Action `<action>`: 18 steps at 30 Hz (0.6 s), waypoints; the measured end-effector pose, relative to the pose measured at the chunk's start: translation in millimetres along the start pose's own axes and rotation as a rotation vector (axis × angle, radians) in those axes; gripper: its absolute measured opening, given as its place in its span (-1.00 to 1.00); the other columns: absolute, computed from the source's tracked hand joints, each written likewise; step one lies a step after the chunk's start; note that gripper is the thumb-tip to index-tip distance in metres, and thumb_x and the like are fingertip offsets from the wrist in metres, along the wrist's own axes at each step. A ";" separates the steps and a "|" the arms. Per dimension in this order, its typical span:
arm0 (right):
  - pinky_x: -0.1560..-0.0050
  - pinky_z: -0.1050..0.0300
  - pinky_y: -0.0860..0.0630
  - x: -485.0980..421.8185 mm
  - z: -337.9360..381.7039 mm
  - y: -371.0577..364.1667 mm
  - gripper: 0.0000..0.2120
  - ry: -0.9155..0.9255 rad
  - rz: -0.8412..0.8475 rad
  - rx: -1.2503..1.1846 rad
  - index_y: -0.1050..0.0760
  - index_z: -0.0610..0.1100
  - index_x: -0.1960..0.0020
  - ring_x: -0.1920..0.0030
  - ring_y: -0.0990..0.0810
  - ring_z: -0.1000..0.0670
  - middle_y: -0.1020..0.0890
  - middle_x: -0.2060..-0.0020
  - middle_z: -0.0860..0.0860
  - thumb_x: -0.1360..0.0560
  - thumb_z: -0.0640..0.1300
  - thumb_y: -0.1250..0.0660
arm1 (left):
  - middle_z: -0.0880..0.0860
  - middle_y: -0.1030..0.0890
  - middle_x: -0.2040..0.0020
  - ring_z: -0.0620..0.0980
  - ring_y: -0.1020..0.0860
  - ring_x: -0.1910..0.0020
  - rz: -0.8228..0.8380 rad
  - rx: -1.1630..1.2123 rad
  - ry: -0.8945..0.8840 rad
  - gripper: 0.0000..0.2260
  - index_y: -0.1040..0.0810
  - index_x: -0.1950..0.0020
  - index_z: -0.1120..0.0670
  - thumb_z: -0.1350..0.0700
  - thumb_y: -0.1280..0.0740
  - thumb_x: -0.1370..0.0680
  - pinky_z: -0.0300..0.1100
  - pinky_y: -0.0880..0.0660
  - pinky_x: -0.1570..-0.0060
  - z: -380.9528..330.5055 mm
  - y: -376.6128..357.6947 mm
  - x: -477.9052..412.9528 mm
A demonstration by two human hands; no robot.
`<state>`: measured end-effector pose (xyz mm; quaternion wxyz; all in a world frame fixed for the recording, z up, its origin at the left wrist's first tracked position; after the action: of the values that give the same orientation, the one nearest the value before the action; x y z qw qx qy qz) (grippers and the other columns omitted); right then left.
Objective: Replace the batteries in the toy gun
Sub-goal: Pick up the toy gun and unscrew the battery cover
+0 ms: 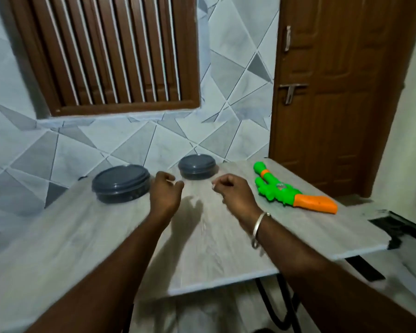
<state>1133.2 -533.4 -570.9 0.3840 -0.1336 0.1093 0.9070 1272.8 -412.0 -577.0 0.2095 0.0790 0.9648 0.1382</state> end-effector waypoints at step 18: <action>0.10 0.51 -0.35 -39.0 -79.4 36.5 -0.89 0.137 0.064 0.430 -0.59 -0.04 0.00 0.10 -0.52 0.18 -0.51 0.00 0.02 -0.47 -0.14 -0.43 | 0.28 -0.62 -0.10 0.28 -0.53 -0.15 0.094 -0.778 -0.090 -0.74 -0.56 -0.13 0.28 0.11 -0.26 -0.60 -0.01 -0.40 -0.13 82.2 -44.5 -84.0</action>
<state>1145.4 -608.3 -629.4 0.3664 -0.1064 0.3300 0.8634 1379.2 -452.7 -630.1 0.2593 0.0439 0.8255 0.4993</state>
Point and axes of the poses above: each hand's wrist, its own x-axis away from the middle knuckle, its own y-axis out of the back of the hand, z = x × y, the point moved 1 cm from there along -x, towards the middle knuckle
